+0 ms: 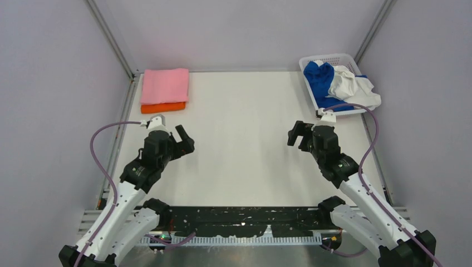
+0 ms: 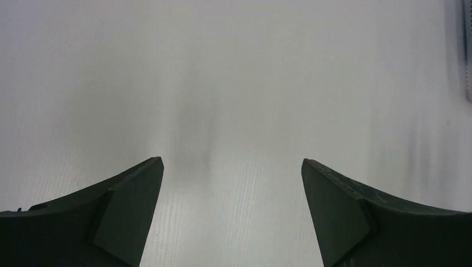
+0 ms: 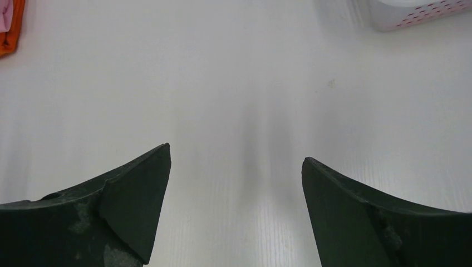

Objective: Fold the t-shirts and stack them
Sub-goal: Grab crumpled tshirt from bin with the right arm

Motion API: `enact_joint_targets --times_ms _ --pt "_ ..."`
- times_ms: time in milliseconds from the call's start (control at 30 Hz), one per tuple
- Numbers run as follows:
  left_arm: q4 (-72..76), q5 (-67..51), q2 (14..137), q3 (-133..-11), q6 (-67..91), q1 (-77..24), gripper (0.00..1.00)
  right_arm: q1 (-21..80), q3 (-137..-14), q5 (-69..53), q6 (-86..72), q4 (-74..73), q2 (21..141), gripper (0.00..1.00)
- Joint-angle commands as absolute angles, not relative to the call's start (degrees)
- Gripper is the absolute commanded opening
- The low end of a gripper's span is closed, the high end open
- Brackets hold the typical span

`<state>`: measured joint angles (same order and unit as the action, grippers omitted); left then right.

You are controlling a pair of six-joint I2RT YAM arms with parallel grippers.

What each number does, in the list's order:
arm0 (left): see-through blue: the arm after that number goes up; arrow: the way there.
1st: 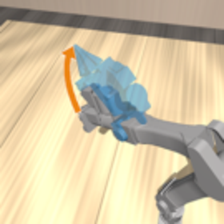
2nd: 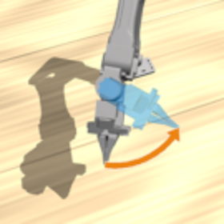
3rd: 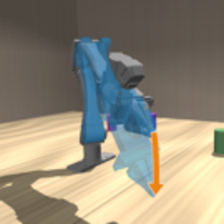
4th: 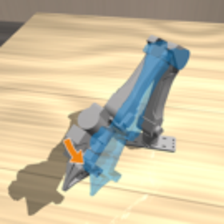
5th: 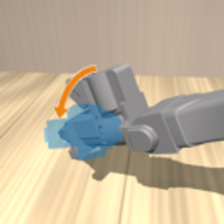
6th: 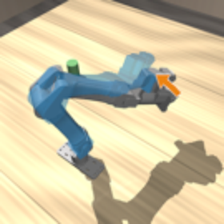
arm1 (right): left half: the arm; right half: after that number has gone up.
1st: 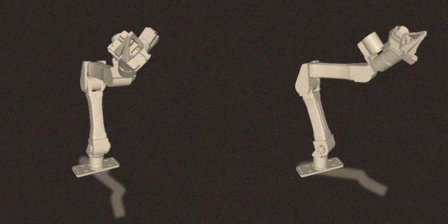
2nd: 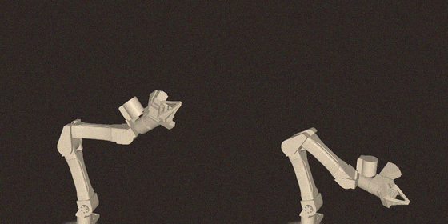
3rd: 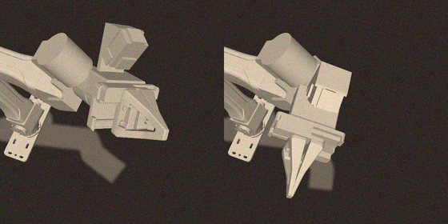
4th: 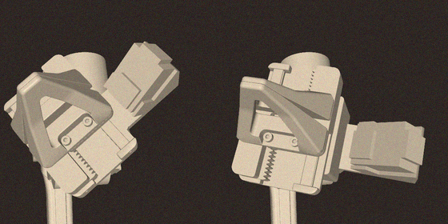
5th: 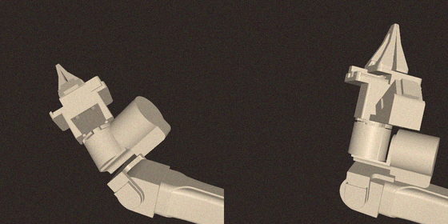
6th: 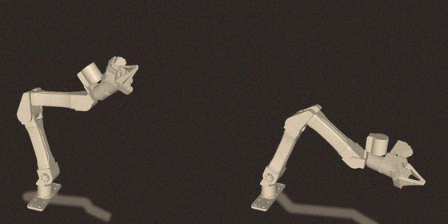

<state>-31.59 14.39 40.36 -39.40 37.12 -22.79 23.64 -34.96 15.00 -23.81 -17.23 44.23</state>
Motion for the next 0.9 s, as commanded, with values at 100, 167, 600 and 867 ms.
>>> enact_joint_targets --times_ms 100,167,600,867 --pt "-30.6 15.2 40.3 -41.4 37.1 -22.5 1.0 23.5 -41.2 27.0 -22.8 -13.0 47.4 0.95" --pt "-30.3 15.4 40.6 -41.6 36.9 -22.5 1.0 21.3 -44.5 30.6 -22.3 -13.6 50.0 0.96" --pt "-28.8 14.5 43.3 -43.2 34.5 -22.5 1.0 -13.9 -77.3 9.9 -23.7 -19.0 84.9 0.97" --pt "-29.1 14.8 46.9 -44.9 33.9 -22.5 1.0 -18.1 -96.8 2.4 -23.3 -17.9 107.5 0.85"
